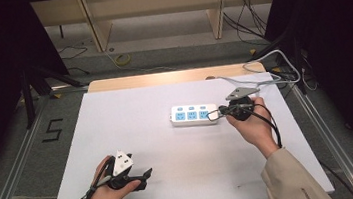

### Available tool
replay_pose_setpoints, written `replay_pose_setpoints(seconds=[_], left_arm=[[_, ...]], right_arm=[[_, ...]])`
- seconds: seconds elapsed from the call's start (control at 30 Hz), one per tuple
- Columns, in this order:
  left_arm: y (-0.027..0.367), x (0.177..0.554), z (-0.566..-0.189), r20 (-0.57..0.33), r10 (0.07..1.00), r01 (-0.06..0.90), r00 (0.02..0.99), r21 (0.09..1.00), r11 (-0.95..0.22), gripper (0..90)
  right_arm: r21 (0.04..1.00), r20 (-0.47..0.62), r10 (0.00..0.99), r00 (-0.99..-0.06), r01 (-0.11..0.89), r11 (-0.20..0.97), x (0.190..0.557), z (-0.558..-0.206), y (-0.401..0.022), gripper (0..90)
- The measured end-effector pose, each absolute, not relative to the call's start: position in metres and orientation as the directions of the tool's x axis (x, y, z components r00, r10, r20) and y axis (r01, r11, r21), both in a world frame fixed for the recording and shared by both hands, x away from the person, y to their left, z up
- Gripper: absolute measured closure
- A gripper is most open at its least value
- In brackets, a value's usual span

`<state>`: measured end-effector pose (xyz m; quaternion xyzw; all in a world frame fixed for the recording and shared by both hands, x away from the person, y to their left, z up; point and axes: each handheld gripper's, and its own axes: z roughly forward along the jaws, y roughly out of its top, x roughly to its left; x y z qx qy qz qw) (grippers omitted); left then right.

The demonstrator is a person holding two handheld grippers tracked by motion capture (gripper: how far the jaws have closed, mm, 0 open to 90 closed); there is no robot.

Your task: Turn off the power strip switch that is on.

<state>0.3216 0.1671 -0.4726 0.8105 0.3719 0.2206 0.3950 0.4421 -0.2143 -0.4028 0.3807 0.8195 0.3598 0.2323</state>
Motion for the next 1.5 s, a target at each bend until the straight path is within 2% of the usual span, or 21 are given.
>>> replay_pose_setpoints(seconds=[1.5], left_arm=[[0.167, 0.321, -0.473, 0.067, 0.776, 0.424, 0.628, 0.805, -0.414, 15.3]], right_arm=[[0.716, -0.107, 0.787, -0.608, 0.502, 0.485, 0.478, -0.402, -0.194, 90.0]])
